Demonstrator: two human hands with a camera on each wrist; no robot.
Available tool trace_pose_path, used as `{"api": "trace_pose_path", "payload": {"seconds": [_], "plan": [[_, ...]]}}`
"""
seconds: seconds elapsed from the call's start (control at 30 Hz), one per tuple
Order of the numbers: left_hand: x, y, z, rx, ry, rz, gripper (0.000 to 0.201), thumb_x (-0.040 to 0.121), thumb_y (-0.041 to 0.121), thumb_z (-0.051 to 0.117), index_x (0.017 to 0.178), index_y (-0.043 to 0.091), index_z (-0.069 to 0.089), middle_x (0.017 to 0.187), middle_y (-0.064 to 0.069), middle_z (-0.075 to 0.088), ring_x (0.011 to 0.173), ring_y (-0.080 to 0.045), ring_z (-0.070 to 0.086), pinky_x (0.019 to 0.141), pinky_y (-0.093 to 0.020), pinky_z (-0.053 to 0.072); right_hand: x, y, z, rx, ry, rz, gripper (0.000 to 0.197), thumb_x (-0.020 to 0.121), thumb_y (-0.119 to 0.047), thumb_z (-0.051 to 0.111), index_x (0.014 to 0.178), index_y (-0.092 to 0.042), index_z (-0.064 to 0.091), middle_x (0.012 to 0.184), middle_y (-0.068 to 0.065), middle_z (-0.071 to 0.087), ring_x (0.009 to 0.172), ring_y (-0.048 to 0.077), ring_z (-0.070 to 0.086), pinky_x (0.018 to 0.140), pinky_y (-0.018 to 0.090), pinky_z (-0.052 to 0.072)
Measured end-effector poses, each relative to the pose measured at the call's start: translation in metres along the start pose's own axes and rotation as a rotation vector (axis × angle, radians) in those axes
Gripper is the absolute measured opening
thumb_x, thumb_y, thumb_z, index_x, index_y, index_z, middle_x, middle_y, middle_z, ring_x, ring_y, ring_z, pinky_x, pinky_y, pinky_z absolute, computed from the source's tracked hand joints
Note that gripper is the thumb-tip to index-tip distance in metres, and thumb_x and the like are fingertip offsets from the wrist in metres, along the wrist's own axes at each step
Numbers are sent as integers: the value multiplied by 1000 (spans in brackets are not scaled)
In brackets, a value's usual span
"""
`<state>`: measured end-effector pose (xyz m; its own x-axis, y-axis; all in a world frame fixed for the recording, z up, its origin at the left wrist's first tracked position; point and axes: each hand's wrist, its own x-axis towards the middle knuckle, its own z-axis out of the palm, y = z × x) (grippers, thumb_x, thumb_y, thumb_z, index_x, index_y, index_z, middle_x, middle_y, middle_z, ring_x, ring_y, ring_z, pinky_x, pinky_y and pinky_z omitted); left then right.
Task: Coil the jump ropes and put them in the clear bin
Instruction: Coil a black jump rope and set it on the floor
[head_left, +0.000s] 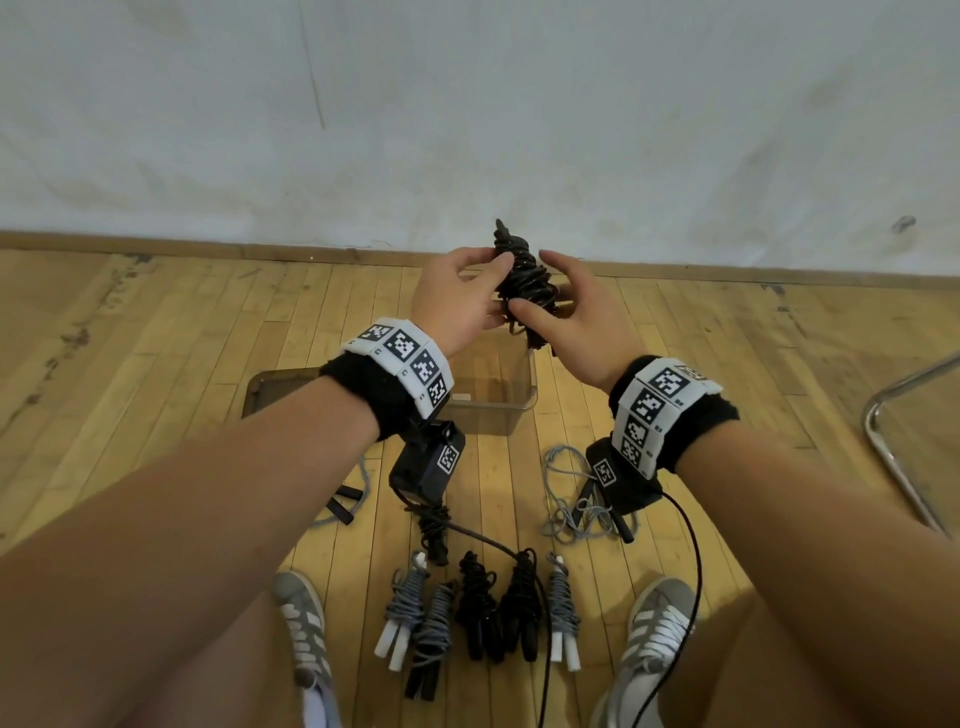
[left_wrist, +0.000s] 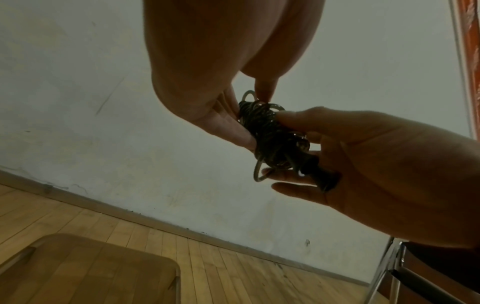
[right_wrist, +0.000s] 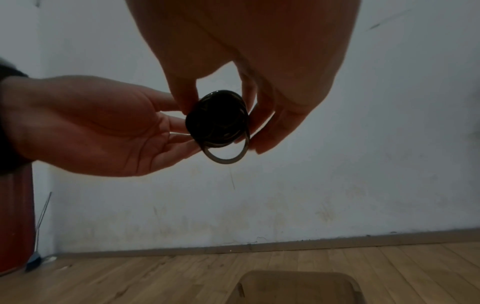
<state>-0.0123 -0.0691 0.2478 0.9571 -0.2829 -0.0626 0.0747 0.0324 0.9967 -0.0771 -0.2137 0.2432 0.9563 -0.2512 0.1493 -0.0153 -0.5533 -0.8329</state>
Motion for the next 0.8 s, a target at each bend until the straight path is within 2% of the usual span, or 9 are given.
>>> {"api": "trace_pose_path", "payload": {"seconds": [0.07,0.17,0.23,0.33,0.4,0.5,0.6,0.67,0.8], "plan": [[-2,1,0,-1,12,8,31,101,27,65,128,12,64,109,-7,75,87,-23,78,81,-41,64,0,-4,1,-15,11,-13,70,90,-41,74,150,-24,42,120,-3,66,100,7,65,84,22,54],[-5,5,-3,16,-12,14,32,101,29,65,129,15,63,111,-7,75,87,-22,78,79,-39,64,1,-6,2,-26,-3,-3,66,87,-40,78,142,-21,47,105,-13,64,84,-4,64,68,10,50],[-6,4,-6,61,-55,8,33,101,28,64,131,15,62,113,-7,74,87,-21,78,76,-36,64,3,-3,5,-38,-3,9,65,86,-38,80,140,-19,50,103,-17,60,85,-6,61,70,11,51],[-4,-10,-7,125,-88,-43,35,102,20,62,136,16,61,116,-8,72,91,-21,77,75,-34,64,3,13,16,-21,-19,72,66,85,-37,81,140,-15,52,108,-10,61,91,0,61,77,16,56],[-3,-34,-6,193,-94,-67,36,101,18,62,137,18,60,115,-7,73,96,-20,76,81,-39,64,-3,31,28,-12,-51,150,67,86,-37,80,142,-14,50,110,-6,62,88,0,62,68,10,52],[-9,-85,-5,276,-97,-70,35,100,16,63,134,21,62,120,2,72,103,-14,71,86,-36,62,-19,67,49,-2,-81,241,70,86,-34,80,145,-15,47,115,-5,62,102,11,65,81,20,54],[-16,-138,-5,315,-108,-123,37,99,13,62,135,20,63,121,5,70,107,-11,68,83,-23,60,-34,104,70,-39,-115,329,69,87,-35,78,145,-16,46,118,-2,63,95,7,60,65,7,43],[-18,-170,-6,334,-107,-190,37,100,12,62,136,21,62,120,3,70,107,-13,69,80,-23,60,-42,127,85,-93,-158,399,69,87,-42,77,144,-19,46,115,-5,63,85,5,59,58,5,42],[-24,-227,-3,405,-133,-332,40,99,8,61,137,19,60,122,-5,70,107,-21,69,92,-41,60,-62,176,119,-51,-221,573,73,82,-48,80,145,-26,48,117,0,71,95,16,69,84,32,57]]}}
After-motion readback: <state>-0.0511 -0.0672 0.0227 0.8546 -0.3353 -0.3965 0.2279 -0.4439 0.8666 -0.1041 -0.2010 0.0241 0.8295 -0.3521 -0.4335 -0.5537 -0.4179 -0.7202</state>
